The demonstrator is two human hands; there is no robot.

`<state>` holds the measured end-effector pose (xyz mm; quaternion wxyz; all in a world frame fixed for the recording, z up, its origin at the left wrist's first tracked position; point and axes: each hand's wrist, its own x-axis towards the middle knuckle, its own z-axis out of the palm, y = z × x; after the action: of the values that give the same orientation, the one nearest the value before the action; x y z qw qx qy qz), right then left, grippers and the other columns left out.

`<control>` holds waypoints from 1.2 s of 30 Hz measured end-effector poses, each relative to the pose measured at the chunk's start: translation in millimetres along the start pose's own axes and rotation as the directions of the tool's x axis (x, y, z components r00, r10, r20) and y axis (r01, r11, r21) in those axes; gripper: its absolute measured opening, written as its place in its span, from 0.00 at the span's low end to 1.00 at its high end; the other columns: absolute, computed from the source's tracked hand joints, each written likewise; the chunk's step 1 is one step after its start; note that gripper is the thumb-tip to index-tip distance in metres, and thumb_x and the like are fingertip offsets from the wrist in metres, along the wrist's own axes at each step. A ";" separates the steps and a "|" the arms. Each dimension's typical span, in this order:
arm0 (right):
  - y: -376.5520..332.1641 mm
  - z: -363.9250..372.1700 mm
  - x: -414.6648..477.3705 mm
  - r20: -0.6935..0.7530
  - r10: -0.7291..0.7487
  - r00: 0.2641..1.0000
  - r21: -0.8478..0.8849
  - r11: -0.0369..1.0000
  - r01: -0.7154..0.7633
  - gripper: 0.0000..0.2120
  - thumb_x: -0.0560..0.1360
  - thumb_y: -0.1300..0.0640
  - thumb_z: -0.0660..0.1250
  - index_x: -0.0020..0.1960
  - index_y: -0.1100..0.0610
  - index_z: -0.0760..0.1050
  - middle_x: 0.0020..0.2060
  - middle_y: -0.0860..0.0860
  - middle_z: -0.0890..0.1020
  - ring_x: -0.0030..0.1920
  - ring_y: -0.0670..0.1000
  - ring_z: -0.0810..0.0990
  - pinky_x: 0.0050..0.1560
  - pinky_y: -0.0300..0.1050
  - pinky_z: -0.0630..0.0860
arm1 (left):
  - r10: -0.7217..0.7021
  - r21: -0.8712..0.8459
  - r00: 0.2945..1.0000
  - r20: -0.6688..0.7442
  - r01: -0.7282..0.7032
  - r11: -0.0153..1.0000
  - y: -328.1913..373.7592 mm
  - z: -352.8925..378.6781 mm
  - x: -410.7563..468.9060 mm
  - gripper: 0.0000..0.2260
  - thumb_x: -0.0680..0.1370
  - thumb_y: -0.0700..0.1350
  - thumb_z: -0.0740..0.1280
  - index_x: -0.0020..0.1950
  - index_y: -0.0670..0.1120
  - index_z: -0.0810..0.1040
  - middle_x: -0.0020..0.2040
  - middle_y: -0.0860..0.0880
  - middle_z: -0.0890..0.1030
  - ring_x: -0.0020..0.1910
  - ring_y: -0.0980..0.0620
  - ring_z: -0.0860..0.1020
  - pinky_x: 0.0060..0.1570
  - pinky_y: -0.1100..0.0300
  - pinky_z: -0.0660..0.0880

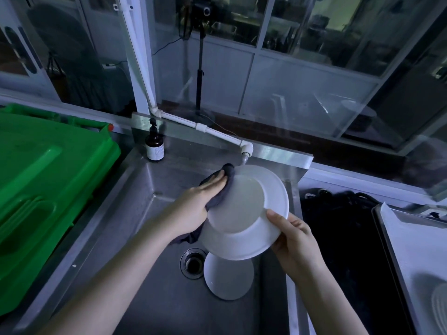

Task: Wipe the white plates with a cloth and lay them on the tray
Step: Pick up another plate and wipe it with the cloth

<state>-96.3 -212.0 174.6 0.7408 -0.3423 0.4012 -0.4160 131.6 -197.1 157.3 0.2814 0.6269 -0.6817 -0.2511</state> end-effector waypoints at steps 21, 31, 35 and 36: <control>23.5 -9.3 1.4 0.116 0.009 0.993 -0.299 0.954 0.027 0.16 0.69 0.53 0.76 0.48 0.65 0.84 0.45 0.64 0.85 0.45 0.58 0.85 0.41 0.49 0.81 | 0.088 -0.008 0.996 0.026 -0.088 0.996 17.0 11.1 2.1 0.41 0.73 0.23 0.52 0.80 0.54 0.54 0.76 0.66 0.48 0.77 0.64 0.48 0.73 0.68 0.55; -0.2 -3.5 -1.0 0.231 -0.246 0.941 -0.616 0.712 0.338 0.15 0.76 0.58 0.73 0.32 0.53 0.78 0.27 0.47 0.77 0.31 0.45 0.76 0.33 0.42 0.72 | -0.377 -0.587 0.925 -0.040 0.284 0.758 -28.1 0.2 -15.7 0.41 0.71 0.27 0.62 0.73 0.66 0.65 0.70 0.56 0.71 0.59 0.55 0.76 0.48 0.71 0.72; 8.3 0.7 2.0 0.314 -0.393 0.864 -0.819 0.348 0.455 0.23 0.76 0.62 0.72 0.28 0.47 0.69 0.22 0.43 0.66 0.25 0.42 0.64 0.27 0.34 0.59 | -0.409 -0.714 0.911 -0.051 0.253 0.653 -25.9 0.7 -22.2 0.27 0.75 0.32 0.67 0.64 0.61 0.76 0.61 0.53 0.81 0.62 0.52 0.78 0.57 0.63 0.74; 10.8 1.4 2.0 0.350 -0.425 0.835 -0.840 0.252 0.480 0.21 0.76 0.62 0.72 0.31 0.45 0.72 0.22 0.43 0.65 0.26 0.43 0.64 0.27 0.34 0.59 | -0.444 -0.756 0.894 -0.060 0.250 0.605 -24.2 0.6 -22.4 0.22 0.76 0.34 0.67 0.62 0.59 0.78 0.58 0.52 0.82 0.60 0.51 0.79 0.56 0.61 0.76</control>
<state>-90.6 -209.0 165.5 0.2922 -0.7965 0.4252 -0.3154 149.7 -176.9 138.5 0.5340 0.6080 -0.3479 -0.4735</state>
